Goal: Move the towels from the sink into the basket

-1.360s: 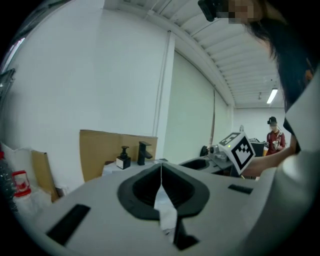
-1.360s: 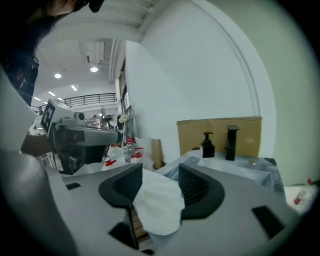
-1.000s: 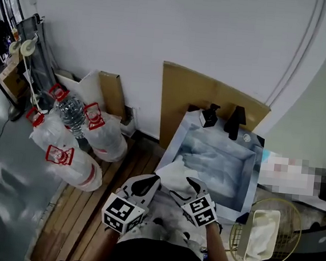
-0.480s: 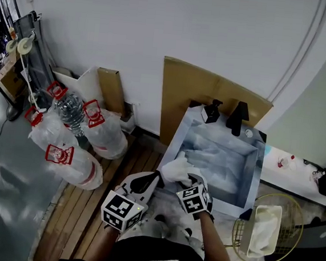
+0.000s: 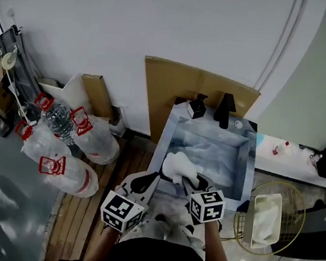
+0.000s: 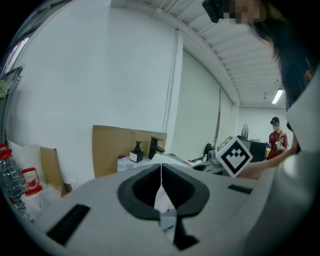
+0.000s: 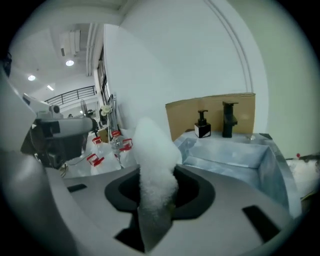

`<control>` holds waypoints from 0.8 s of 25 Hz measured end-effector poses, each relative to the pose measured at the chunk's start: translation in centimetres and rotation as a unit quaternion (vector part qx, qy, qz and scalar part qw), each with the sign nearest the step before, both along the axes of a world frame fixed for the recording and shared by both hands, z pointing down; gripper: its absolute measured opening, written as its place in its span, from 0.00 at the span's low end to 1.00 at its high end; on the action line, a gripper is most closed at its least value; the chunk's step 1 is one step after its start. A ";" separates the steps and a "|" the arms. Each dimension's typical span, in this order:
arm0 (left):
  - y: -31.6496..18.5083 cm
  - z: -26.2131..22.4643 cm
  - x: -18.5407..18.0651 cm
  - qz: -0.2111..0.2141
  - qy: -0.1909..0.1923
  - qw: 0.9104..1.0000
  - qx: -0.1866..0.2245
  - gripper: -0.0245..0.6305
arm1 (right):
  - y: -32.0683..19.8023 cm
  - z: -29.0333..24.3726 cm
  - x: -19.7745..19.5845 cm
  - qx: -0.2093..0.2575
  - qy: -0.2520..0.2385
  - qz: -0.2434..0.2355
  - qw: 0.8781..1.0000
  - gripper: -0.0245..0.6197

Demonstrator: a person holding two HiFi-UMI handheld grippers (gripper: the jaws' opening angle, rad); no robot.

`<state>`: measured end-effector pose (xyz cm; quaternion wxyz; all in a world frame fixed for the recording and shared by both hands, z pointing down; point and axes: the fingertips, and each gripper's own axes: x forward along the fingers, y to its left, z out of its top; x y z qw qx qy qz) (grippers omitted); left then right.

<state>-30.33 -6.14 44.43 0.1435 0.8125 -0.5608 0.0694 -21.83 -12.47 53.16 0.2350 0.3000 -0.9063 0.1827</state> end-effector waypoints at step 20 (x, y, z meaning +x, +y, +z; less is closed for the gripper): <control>-6.3 -3.5 17.1 0.146 0.002 0.988 0.045 0.05 | -3.0 -14.4 19.4 0.111 -0.097 0.147 0.978 0.22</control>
